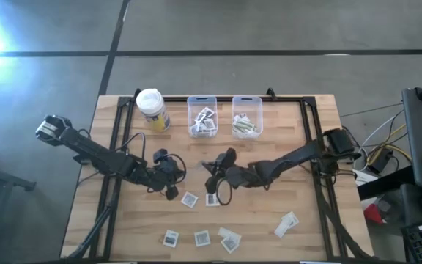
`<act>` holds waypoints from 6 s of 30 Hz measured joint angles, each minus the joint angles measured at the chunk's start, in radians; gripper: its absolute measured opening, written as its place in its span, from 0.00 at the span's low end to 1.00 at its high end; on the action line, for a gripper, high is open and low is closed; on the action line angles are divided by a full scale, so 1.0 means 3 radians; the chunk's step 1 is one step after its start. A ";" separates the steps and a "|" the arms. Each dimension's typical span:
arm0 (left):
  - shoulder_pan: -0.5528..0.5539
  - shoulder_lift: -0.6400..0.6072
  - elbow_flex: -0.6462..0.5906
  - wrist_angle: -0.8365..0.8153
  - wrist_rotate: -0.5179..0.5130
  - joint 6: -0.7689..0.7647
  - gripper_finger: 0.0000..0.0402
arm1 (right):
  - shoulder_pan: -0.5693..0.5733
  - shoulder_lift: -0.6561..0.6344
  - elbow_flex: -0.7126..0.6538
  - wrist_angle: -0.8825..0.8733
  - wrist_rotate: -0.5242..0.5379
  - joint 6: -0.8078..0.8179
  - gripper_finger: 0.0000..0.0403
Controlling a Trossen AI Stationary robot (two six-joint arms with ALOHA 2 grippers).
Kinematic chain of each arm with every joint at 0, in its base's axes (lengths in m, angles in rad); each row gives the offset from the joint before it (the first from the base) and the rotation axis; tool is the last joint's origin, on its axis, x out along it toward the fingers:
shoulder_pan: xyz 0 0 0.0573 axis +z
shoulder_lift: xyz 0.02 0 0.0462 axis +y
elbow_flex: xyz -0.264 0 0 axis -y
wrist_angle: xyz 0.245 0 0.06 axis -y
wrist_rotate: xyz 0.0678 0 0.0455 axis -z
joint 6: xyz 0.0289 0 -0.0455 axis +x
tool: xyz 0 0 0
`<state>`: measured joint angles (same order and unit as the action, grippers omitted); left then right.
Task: Pick & Place First Aid Supplies
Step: Put the bandage into the right transparent bin, then put the towelette pack into the left transparent bin
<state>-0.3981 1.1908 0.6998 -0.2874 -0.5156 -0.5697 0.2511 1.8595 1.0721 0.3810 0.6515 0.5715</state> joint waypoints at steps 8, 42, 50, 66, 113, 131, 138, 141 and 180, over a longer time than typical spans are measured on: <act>0.0000 0.0001 -0.0001 -0.0001 0.0003 -0.0033 0.24 | -0.0081 -0.0667 -0.0005 -0.0991 0.0317 -0.0279 0.02; 0.0000 0.0004 -0.0005 -0.0015 0.0006 -0.0107 0.39 | -0.2314 -0.1669 -0.0010 -0.2793 -0.1318 0.0207 0.02; 0.0000 0.0004 -0.0005 -0.0015 0.0006 -0.0108 0.39 | -0.2515 -0.1440 -0.0010 -0.2857 -0.1675 0.0366 0.02; 0.0000 0.0004 -0.0006 -0.0017 0.0006 -0.0108 0.39 | -0.2592 -0.0973 -0.0010 -0.2855 -0.1851 0.0369 0.03; -0.0540 0.0004 -0.0008 -0.0007 0.1151 0.0122 0.39 | -0.0876 -0.1891 0.0280 -0.3493 -0.1380 0.0358 0.27; -0.0684 0.0520 0.0008 0.0232 0.1113 0.0640 0.39 | -0.0246 -0.1515 0.0278 -0.3475 -0.1376 0.0804 0.21; -0.0681 0.0895 0.0262 0.0229 0.0952 0.0997 0.39 | -0.0232 -0.1456 0.0278 -0.3441 -0.1376 0.0803 0.19; -0.0670 0.1010 0.0377 0.0234 0.0918 0.1174 0.39 | -0.0232 -0.1456 0.0277 -0.3431 -0.1376 0.0802 0.18; -0.0387 0.1445 0.0495 -0.0015 0.0918 0.1169 0.39 | -0.0211 -0.1456 0.0277 -0.3418 -0.1280 0.0766 0.16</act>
<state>-0.5141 1.6242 0.8482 -0.2918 -0.2403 -0.2190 0.1879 1.4227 1.1553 -0.6445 0.2676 0.8013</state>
